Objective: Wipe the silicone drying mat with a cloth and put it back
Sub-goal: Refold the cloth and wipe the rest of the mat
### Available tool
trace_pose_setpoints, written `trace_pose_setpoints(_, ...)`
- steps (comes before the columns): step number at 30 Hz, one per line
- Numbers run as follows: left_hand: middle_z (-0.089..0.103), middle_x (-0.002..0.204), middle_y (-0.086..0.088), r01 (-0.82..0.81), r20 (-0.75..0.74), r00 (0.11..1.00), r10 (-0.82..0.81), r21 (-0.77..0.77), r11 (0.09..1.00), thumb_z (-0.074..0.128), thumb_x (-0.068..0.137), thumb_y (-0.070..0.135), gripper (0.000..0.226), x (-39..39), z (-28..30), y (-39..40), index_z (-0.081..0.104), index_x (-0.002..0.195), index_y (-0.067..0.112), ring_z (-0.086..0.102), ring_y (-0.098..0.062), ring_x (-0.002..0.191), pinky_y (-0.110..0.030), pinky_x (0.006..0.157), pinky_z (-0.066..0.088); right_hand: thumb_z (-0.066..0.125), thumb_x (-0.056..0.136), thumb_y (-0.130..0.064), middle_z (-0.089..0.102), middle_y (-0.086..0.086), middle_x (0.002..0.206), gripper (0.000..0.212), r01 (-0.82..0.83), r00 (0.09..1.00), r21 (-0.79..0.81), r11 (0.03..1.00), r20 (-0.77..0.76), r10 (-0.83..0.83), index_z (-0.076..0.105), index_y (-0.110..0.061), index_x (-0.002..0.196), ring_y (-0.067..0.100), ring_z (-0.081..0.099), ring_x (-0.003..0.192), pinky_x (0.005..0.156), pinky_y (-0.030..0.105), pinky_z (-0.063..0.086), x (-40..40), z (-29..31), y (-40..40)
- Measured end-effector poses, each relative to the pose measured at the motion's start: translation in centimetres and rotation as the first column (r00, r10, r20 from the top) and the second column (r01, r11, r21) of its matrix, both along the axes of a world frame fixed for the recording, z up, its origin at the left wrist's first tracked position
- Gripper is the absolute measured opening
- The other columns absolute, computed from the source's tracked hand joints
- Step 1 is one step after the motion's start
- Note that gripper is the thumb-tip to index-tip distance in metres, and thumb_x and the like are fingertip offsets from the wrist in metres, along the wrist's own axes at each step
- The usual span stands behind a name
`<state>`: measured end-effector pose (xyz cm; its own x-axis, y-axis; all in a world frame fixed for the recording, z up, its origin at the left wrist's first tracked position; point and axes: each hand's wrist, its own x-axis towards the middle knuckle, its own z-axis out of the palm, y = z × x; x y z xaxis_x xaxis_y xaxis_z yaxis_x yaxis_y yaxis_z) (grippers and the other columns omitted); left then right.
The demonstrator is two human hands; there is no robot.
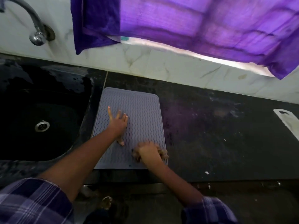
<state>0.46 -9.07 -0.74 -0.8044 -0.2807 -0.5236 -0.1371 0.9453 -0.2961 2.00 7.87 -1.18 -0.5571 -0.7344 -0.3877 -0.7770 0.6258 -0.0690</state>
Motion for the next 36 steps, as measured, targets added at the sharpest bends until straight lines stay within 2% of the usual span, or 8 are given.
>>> trace_pose_setpoints(5,0.010,0.161,-0.004,-0.033,-0.185,0.980,0.076,0.224,0.974,0.054,0.084,0.063,0.095,-3.5,0.5,-2.6,0.014,0.154,0.014,0.002,-0.028,0.149,-0.076,0.104,-0.008,0.052,0.082,0.003,0.066,0.010,0.117,0.034,-0.045,0.954,0.032,0.998,0.300,0.033,0.067,-0.007,0.111,0.024,0.060,0.111,0.096,0.033,0.047,-3.7,2.1,3.0)
trace_pose_setpoints(9,0.023,0.157,-0.004,-0.020,-0.219,0.973,0.076,0.246,0.969,0.050,0.091,0.054,0.073,-7.3,0.0,-3.7,0.030,0.149,0.015,0.011,-0.028,0.148,-0.075,0.106,-0.003,0.054,0.082,-0.001,0.070,0.000,0.107,0.034,0.243,0.954,-0.114,0.963,0.209,-0.216,0.071,-0.027,0.097,0.018,0.067,0.097,0.091,0.035,0.055,-14.0,4.0,-0.1)
trace_pose_setpoints(12,0.017,0.160,-0.003,-0.002,-0.235,0.970,0.062,0.248,0.969,0.054,0.088,0.055,0.078,-11.3,-0.1,-4.5,0.026,0.151,0.018,0.007,-0.029,0.149,-0.075,0.106,-0.003,0.050,0.079,-0.013,0.073,0.001,0.093,0.031,0.335,0.942,-0.209,0.919,0.098,-0.321,0.069,-0.036,0.076,0.026,0.070,0.078,0.080,0.047,0.059,-20.5,4.6,-4.2)
trace_pose_setpoints(16,0.001,0.163,-0.001,0.007,-0.167,0.986,0.023,0.180,0.984,0.048,0.090,0.059,0.088,-15.4,-1.2,-4.8,0.004,0.155,0.020,-0.006,-0.030,0.150,-0.077,0.105,-0.004,0.055,0.087,-0.012,0.065,0.013,0.119,0.024,0.234,0.948,-0.172,0.957,-0.180,-0.264,0.068,-0.014,0.108,0.032,0.059,0.112,0.097,0.038,0.043,-25.6,4.5,-10.6)
trace_pose_setpoints(21,-0.008,0.162,0.003,-0.016,-0.084,0.996,0.022,0.079,0.997,0.040,0.087,0.068,0.093,-16.4,-3.3,-5.0,-0.006,0.155,0.023,-0.013,-0.030,0.149,-0.077,0.103,-0.009,0.047,0.092,-0.010,0.056,0.016,0.128,0.031,0.165,0.950,-0.074,0.984,-0.255,-0.178,0.057,-0.010,0.122,0.034,0.050,0.120,0.099,0.041,0.037,-25.7,-0.4,-12.6)
trace_pose_setpoints(27,0.006,0.163,0.001,-0.013,-0.112,0.993,0.022,0.075,0.997,0.049,0.083,0.069,0.096,-16.6,-1.7,-4.7,0.009,0.155,0.020,-0.004,-0.029,0.150,-0.077,0.103,-0.011,0.050,0.089,-0.007,0.069,0.009,0.116,0.028,0.140,0.990,0.008,0.990,0.021,-0.140,0.068,-0.009,0.112,0.023,0.061,0.112,0.085,0.021,0.041,-18.3,1.3,-5.2)
trace_pose_setpoints(31,0.012,0.162,-0.002,-0.003,-0.114,0.993,0.015,0.099,0.995,0.054,0.078,0.071,0.100,-16.7,-1.2,-4.9,0.015,0.155,0.019,0.001,-0.031,0.150,-0.077,0.103,-0.008,0.052,0.077,0.006,0.072,0.009,0.112,0.039,0.055,0.967,0.149,0.987,0.240,-0.090,0.073,-0.012,0.105,0.024,0.065,0.105,0.091,0.028,0.049,-18.2,3.4,-3.6)
trace_pose_setpoints(36,0.017,0.161,-0.002,-0.013,-0.085,0.996,0.019,0.066,0.998,0.057,0.075,0.072,0.105,-16.9,-1.5,-4.8,0.015,0.154,0.019,0.002,-0.029,0.150,-0.076,0.101,-0.009,0.055,0.081,-0.004,0.071,0.012,0.105,0.025,0.299,0.951,-0.092,0.950,-0.050,-0.304,0.073,-0.014,0.096,0.030,0.066,0.098,0.091,0.038,0.052,-25.2,2.1,-9.7)
